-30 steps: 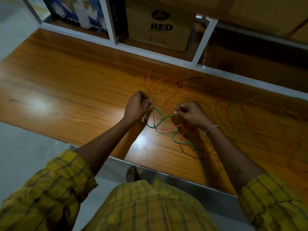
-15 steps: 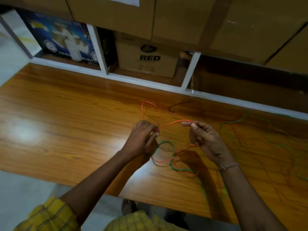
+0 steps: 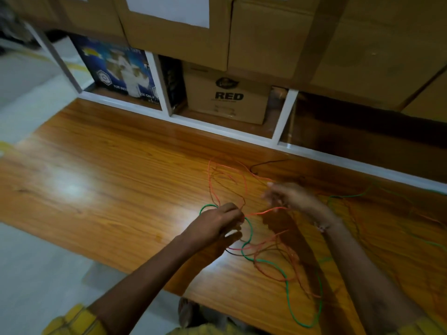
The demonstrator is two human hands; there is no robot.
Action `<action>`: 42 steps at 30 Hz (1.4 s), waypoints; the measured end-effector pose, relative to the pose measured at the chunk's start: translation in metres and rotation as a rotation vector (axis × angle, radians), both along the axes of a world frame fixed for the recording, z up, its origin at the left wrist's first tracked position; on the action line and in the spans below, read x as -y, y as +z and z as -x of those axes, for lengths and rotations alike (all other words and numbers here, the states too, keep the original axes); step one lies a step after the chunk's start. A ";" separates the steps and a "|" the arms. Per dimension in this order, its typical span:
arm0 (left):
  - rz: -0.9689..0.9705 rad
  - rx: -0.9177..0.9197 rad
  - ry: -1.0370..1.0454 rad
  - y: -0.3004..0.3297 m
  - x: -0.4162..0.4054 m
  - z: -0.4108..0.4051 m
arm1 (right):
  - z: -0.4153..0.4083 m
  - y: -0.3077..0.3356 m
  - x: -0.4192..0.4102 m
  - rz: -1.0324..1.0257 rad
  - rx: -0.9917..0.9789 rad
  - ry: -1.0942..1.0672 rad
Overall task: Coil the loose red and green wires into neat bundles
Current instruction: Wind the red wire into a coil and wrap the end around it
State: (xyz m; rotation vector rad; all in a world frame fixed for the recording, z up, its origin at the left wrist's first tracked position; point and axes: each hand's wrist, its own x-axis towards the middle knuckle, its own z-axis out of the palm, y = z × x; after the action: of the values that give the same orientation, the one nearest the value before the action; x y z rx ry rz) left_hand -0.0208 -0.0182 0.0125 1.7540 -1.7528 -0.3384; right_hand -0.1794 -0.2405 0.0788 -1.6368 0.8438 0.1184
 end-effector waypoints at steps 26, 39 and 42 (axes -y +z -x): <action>-0.080 -0.532 0.167 0.088 0.056 -0.098 | -0.060 0.071 0.011 -0.019 0.463 0.093; 0.158 -1.674 0.008 0.113 0.065 -0.094 | -0.090 0.022 -0.019 -0.131 0.170 0.178; 0.140 -1.611 0.033 0.106 0.068 -0.091 | -0.086 0.021 -0.039 -0.295 0.097 0.273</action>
State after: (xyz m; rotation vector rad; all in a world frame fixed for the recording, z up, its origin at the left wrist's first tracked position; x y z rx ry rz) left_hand 0.0706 -0.0861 0.1185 0.7834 -0.5067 -1.1443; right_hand -0.0938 -0.2013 0.1003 -1.4579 0.4989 0.3367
